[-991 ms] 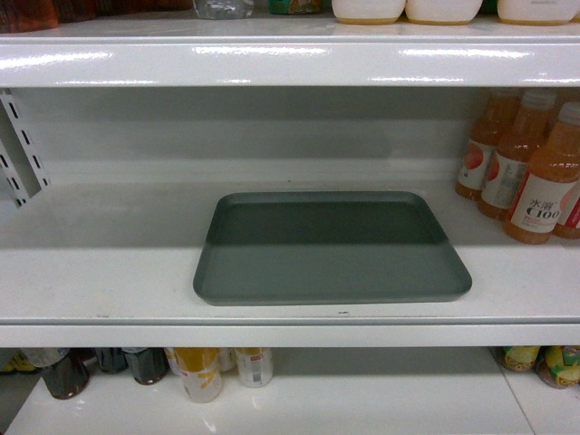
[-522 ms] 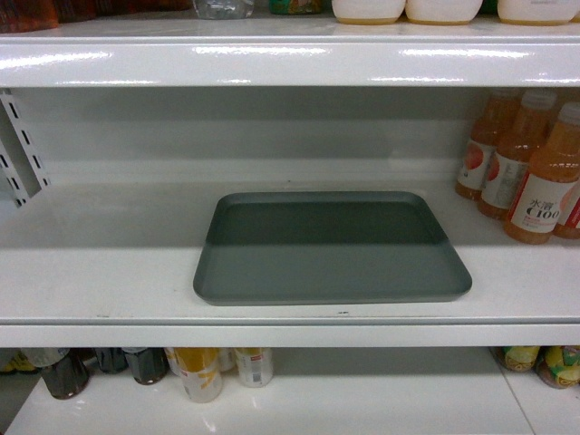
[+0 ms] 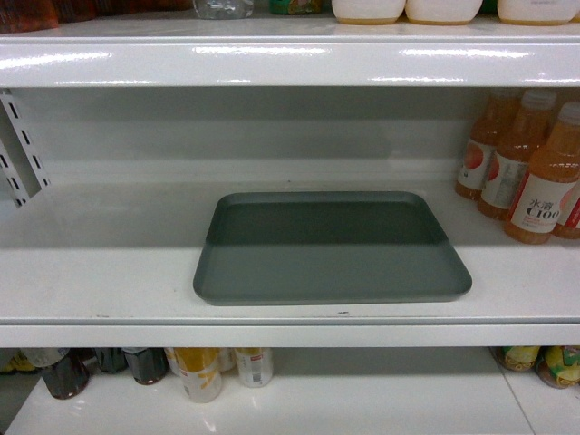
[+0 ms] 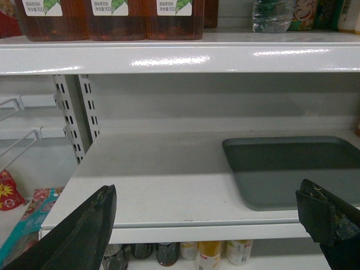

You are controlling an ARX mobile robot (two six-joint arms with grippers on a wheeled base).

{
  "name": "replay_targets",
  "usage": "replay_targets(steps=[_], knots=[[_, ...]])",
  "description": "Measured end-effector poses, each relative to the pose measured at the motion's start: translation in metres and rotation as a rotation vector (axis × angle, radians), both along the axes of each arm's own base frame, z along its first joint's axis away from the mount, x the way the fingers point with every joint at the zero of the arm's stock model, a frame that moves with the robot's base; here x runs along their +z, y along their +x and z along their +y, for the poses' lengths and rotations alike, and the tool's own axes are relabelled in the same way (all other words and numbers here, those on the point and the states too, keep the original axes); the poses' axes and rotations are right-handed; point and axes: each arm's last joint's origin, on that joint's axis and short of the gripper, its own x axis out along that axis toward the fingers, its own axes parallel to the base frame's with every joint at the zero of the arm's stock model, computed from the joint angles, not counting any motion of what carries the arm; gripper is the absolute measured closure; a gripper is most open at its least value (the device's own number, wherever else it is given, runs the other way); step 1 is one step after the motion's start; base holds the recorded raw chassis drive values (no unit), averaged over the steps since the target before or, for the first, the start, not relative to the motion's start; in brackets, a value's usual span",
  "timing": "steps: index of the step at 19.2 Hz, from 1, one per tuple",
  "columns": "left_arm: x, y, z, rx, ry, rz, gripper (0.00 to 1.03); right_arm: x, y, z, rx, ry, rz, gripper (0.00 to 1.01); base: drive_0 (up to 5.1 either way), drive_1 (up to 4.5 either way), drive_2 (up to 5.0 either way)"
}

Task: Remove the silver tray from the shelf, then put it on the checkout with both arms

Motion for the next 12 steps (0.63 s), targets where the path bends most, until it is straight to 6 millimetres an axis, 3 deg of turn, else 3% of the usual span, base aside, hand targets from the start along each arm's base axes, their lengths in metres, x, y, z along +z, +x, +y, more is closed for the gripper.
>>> replay_targets(steps=[8,10,12], knots=[[0.0,0.0,0.0,0.0,0.0,0.0,0.05,0.0,0.0,0.0,0.0,0.0,0.0,0.03,0.0,0.0,0.0],[-0.002,0.0,-0.002,0.07,0.028,0.135,0.05,-0.004,0.001,0.002,-0.004,-0.041,0.131,0.03,0.0,0.0,0.0],[-0.002,0.015,-0.009,0.101,0.082,0.295,0.05,-0.007,0.012,0.003,0.024,-0.062,0.221,0.03,0.0,0.0,0.0]])
